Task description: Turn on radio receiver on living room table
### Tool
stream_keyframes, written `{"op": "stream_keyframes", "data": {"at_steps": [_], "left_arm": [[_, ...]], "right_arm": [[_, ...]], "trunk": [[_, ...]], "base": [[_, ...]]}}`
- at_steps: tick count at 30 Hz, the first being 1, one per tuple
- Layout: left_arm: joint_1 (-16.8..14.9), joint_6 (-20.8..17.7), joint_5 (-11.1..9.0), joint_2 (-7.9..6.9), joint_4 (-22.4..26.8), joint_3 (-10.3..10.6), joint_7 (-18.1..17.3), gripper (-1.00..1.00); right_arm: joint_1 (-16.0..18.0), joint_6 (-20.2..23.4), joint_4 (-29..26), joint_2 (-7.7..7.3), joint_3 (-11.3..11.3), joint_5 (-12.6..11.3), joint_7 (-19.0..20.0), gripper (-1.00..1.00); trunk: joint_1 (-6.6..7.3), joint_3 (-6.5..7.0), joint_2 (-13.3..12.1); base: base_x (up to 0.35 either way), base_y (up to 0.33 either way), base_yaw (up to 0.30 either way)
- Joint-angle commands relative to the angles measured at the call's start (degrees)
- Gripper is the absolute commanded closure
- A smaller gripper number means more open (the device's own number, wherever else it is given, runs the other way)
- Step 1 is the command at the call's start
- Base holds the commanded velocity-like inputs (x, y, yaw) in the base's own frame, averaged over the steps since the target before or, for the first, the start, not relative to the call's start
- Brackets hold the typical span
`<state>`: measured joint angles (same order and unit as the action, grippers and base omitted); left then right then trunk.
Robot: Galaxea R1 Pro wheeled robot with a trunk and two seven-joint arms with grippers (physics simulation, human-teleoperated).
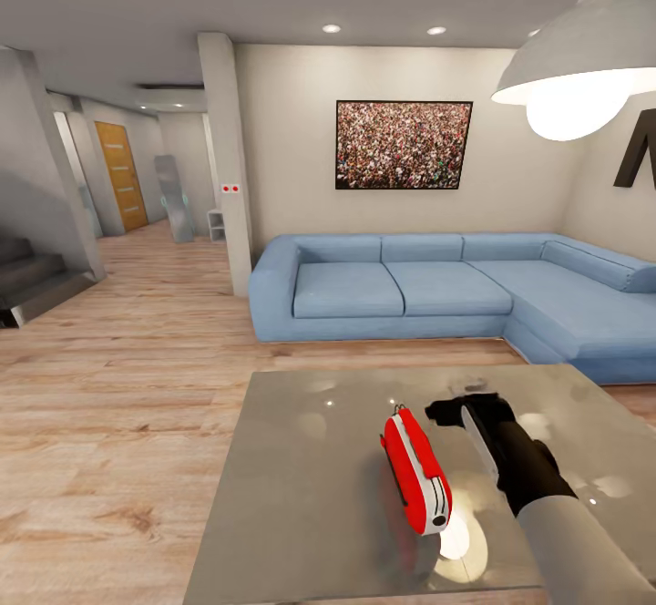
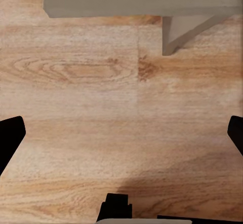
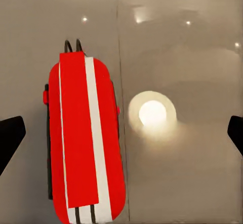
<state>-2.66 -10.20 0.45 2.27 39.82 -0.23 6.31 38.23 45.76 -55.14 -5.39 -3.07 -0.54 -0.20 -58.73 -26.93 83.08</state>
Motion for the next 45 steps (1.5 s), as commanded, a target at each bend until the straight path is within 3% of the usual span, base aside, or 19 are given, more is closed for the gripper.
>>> {"op": "stream_keyframes", "data": {"at_steps": [1,5,9,13,16,23,32,36,38,45], "left_arm": [[0.0,0.4,0.0,0.00,-0.3,0.0,0.0,-1.00],[0.0,2.4,0.1,-0.03,-1.3,0.0,0.0,-1.00],[0.0,3.6,0.1,0.00,-1.6,0.0,0.0,-1.00],[0.0,4.3,0.0,-0.04,-1.7,0.0,0.0,-1.00],[0.0,4.5,0.0,-0.06,-1.7,0.0,0.0,-1.00],[0.0,4.6,0.0,-0.02,-1.8,0.0,0.0,-1.00],[0.0,4.5,0.0,-0.06,-1.8,0.0,0.0,-1.00],[0.0,4.5,0.0,-0.07,-1.8,0.0,0.0,-1.00],[0.0,4.5,0.0,-0.08,-1.8,0.0,0.0,-1.00],[0.0,4.5,-0.1,-0.13,-1.8,-0.1,0.1,-1.00]], "right_arm": [[0.7,0.0,1.2,0.01,0.0,0.0,0.0,-1.00],[3.0,0.1,5.6,0.53,-0.9,-0.1,0.3,-1.00],[3.2,0.3,6.3,1.14,-3.8,-0.2,0.8,-1.00],[3.3,0.4,7.4,1.62,-8.6,-0.3,2.3,-1.00],[3.3,0.4,8.6,1.88,-10.4,-0.3,3.3,-1.00],[3.3,0.4,11.1,2.18,-11.5,-0.3,4.6,-1.00],[3.3,0.2,11.6,1.98,-11.0,-0.2,4.8,-1.00],[3.3,0.0,11.6,1.71,-7.4,-0.2,4.8,-1.00],[3.3,0.0,11.6,1.64,-3.9,-0.1,4.8,-1.00],[3.3,-0.1,11.6,1.61,-2.7,0.2,4.8,-1.00]], "trunk": [[0.00,0.00,0.0],[0.00,0.00,0.0],[0.00,0.00,0.0],[0.00,0.00,0.0],[0.00,0.00,0.0],[0.00,0.00,0.0],[0.00,0.00,0.0],[0.00,0.00,0.0],[0.00,0.00,0.0],[0.00,0.00,0.0]], "base": [[0.000,0.000,0.000],[0.000,0.000,0.000],[0.000,0.000,0.000],[0.000,0.000,0.000],[0.000,0.000,0.000],[0.000,0.000,0.000],[0.000,0.000,0.000],[0.000,0.000,0.000],[0.042,-0.027,0.000],[0.175,-0.158,0.000]]}}
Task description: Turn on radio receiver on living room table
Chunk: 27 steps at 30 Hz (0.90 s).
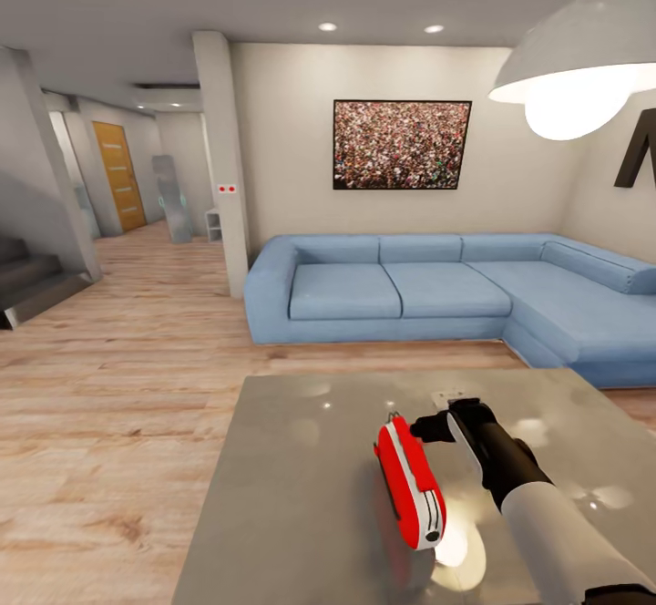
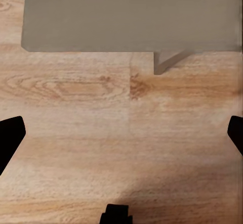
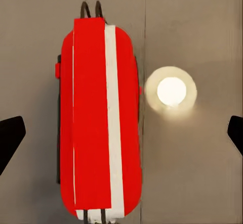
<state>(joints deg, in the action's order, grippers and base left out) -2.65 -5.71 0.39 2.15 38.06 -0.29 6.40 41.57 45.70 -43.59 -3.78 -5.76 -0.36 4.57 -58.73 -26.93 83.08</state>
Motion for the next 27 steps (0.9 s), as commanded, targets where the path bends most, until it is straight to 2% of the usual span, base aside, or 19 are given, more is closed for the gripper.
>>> {"op": "stream_keyframes", "data": {"at_steps": [1,15,16,18,20,27], "left_arm": [[0.0,0.0,0.0,-0.01,0.0,-0.1,0.0,-1.00],[0.0,0.0,0.0,-0.04,0.0,-0.6,0.0,-1.00],[0.0,0.0,0.0,-0.02,0.0,-0.6,0.0,-1.00],[0.0,0.0,0.0,-0.01,0.0,-0.6,0.0,-1.00],[0.0,0.0,0.0,-0.02,0.0,-0.6,0.0,-1.00],[0.0,0.0,0.0,-0.04,0.0,-0.6,0.0,-1.00]], "right_arm": [[0.0,0.0,0.0,0.00,0.0,0.0,0.0,-1.00],[0.0,0.0,0.1,0.39,-1.1,0.0,0.0,-1.00],[0.0,0.0,0.1,0.50,-1.7,-0.1,0.0,-1.00],[0.0,0.0,0.1,0.64,-4.1,-0.2,0.0,-1.00],[0.0,0.0,0.1,0.67,-5.0,-0.3,0.0,-1.00],[0.0,0.0,0.1,0.70,-5.8,-0.3,0.0,-1.00]], "trunk": [[0.00,0.00,0.0],[0.00,0.00,0.0],[0.00,0.00,0.0],[0.00,0.00,0.0],[0.00,0.00,0.0],[0.00,0.00,0.0]], "base": [[0.169,-0.133,0.000],[0.032,-0.024,0.000],[0.000,0.000,0.000],[0.000,0.000,0.000],[0.000,0.000,0.000],[0.000,0.000,0.000]]}}
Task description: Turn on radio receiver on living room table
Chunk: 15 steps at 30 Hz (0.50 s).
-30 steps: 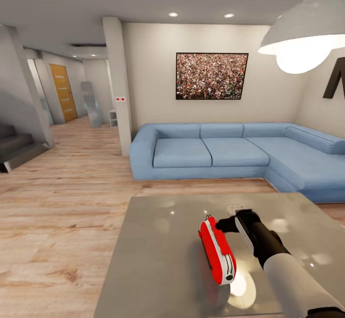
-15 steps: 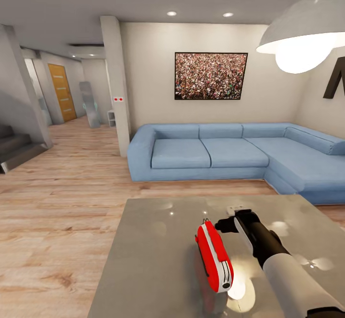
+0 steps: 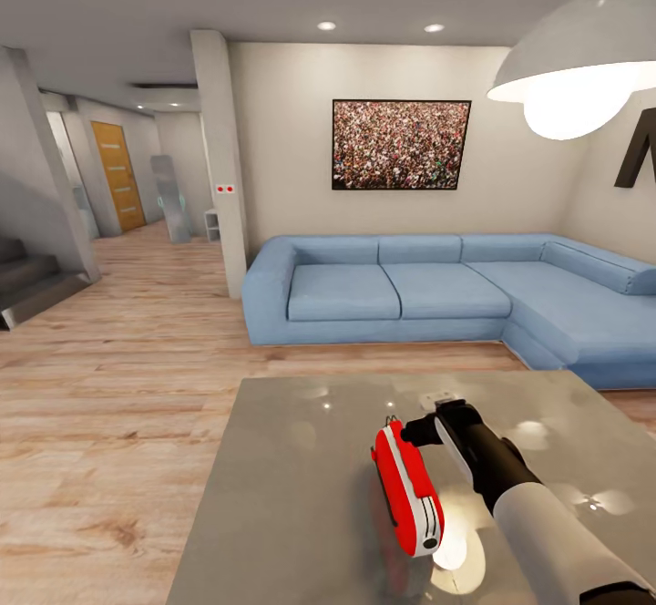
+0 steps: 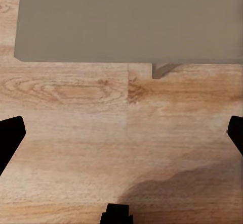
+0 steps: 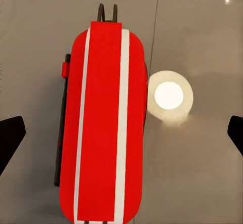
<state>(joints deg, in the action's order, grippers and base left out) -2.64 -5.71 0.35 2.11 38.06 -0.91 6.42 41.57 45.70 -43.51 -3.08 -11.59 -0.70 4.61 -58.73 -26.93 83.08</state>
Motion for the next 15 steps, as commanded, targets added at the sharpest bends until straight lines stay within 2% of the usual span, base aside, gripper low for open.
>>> {"op": "stream_keyframes", "data": {"at_steps": [1,6,15], "left_arm": [[0.0,0.0,0.0,0.00,0.0,0.0,0.0,-1.00],[0.0,-0.1,0.0,-0.21,0.0,-0.3,0.0,-1.00],[0.0,-0.1,0.0,-0.32,0.0,-0.5,0.0,-1.00]], "right_arm": [[0.0,0.0,0.0,0.00,0.0,0.0,0.0,-1.00],[0.0,0.0,0.0,0.00,-0.1,-0.1,0.0,-1.00],[0.0,0.0,1.4,0.00,0.1,-0.4,0.0,-1.00]], "trunk": [[0.00,0.00,0.0],[0.00,0.00,0.0],[0.00,0.00,0.0]], "base": [[0.000,0.013,0.000],[0.000,0.107,0.000],[0.000,0.013,0.000]]}}
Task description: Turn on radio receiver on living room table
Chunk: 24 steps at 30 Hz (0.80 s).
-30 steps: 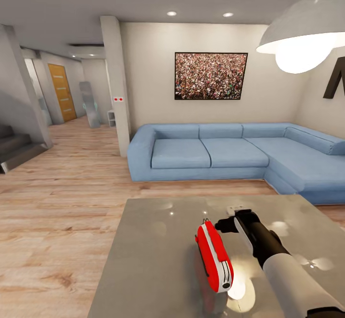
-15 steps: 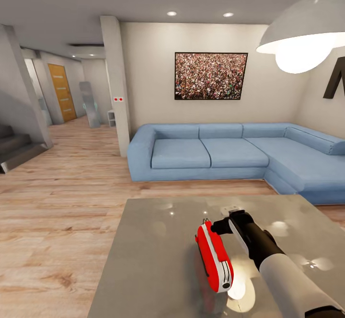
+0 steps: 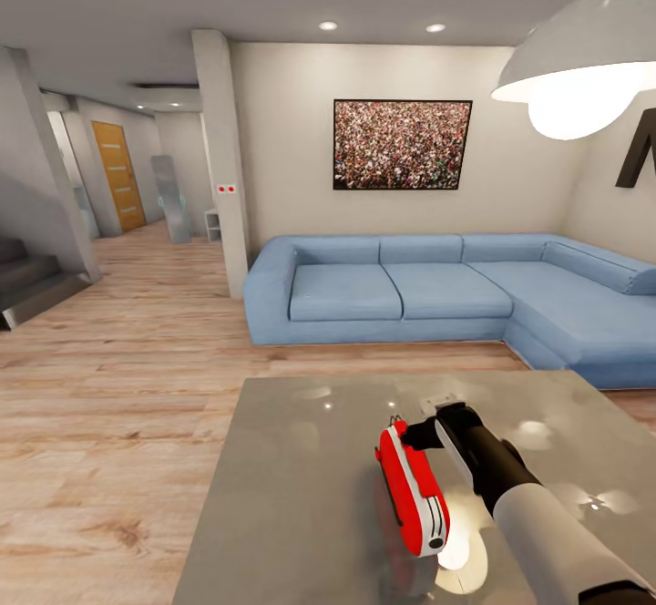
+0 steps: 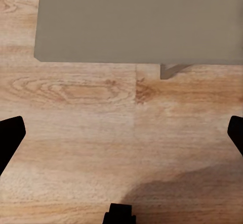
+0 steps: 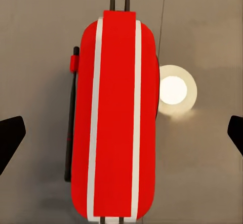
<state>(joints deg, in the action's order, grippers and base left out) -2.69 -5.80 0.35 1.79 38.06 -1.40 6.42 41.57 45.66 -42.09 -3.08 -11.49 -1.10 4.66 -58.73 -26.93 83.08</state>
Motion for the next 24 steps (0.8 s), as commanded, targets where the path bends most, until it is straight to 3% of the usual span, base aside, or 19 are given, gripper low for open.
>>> {"op": "stream_keyframes", "data": {"at_steps": [1,24], "left_arm": [[0.0,0.0,0.0,-0.01,0.0,0.0,0.0,-1.00],[0.0,0.1,-0.4,0.23,0.0,0.1,-0.5,-1.00]], "right_arm": [[0.0,0.0,0.3,0.00,0.0,0.0,0.0,-1.00],[0.0,-2.7,6.1,0.19,0.1,0.1,0.1,-1.00]], "trunk": [[0.00,0.00,0.0],[0.00,0.00,0.0]], "base": [[0.000,0.001,0.000],[0.000,0.000,0.000]]}}
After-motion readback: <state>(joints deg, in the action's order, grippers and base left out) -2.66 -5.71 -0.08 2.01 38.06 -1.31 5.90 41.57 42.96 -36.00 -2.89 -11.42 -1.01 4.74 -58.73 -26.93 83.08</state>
